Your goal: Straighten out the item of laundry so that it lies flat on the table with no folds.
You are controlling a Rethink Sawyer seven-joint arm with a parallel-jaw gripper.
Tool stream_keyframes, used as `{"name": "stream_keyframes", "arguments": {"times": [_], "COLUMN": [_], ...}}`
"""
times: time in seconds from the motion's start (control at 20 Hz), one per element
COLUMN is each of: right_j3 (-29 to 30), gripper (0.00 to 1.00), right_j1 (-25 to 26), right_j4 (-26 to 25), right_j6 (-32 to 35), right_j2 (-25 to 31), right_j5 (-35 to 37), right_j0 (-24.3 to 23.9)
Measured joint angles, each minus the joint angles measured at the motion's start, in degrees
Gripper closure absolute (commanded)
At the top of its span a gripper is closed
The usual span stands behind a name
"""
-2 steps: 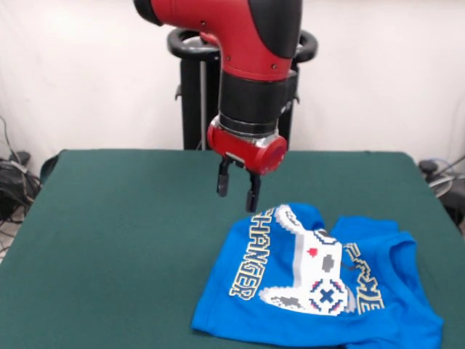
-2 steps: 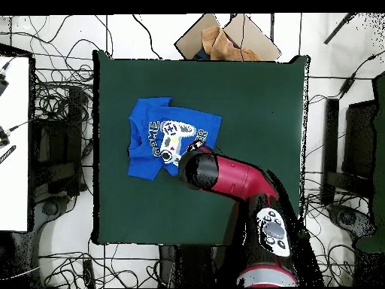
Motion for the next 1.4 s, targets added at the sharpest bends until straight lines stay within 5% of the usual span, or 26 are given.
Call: {"name": "stream_keyframes", "arguments": {"times": [1.0, 1.4], "right_j3": [2.6, 5.2], "gripper": [0.00, 0.00], "right_j1": [2.4, 2.4], "right_j4": [4.6, 5.3], "right_j6": [0.0, 0.0], "right_j2": [-3.2, -4.0], "right_j5": [-0.5, -2.8], "right_j0": [9.2, 9.0]}}
